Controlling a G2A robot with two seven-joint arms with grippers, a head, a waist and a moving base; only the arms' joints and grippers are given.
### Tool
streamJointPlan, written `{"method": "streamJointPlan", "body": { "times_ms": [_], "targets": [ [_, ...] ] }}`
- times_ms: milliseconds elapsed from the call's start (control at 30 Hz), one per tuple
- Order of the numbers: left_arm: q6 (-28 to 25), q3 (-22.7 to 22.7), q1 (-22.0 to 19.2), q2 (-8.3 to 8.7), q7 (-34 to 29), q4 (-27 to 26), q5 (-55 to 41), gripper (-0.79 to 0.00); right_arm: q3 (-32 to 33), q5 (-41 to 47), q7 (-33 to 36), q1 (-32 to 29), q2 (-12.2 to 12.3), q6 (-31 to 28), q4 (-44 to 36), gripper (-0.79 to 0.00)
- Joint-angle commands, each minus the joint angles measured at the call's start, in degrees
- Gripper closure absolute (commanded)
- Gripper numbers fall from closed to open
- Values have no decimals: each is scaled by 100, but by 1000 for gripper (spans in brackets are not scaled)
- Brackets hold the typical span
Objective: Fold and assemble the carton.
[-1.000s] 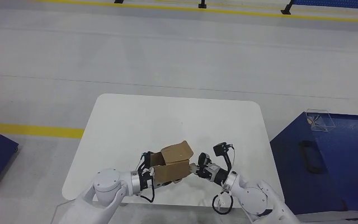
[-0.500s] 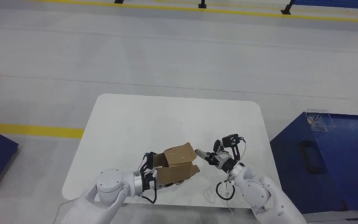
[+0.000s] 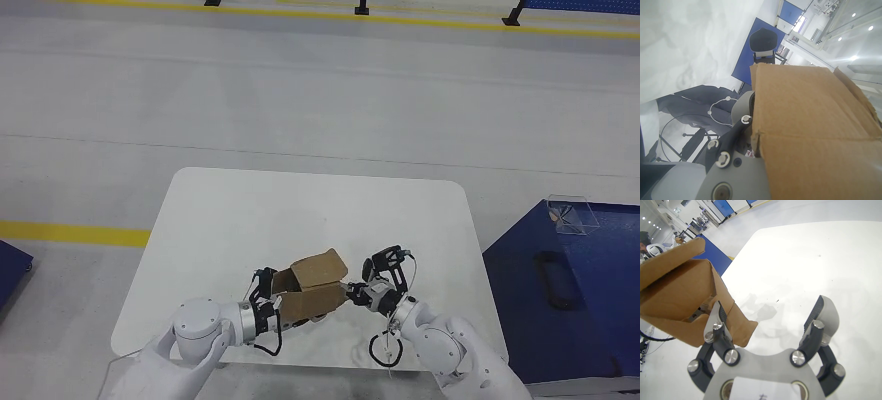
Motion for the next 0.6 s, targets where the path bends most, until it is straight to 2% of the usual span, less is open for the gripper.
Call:
{"method": "streamJointPlan", "body": {
  "times_ms": [0,367,567],
  "targets": [
    [1,1,-9,-4,24,15,-9,0,-44,-8,-19,59,-23,69,32,-785],
    [29,-46,-18,-16,76,73,-128,0,-322,-118,25,136,-126,358,-78,-785],
    [40,-68,-27,-16,11,115,-171,0,-176,15,-8,72,-129,299,-119,-785]
  ]
}}
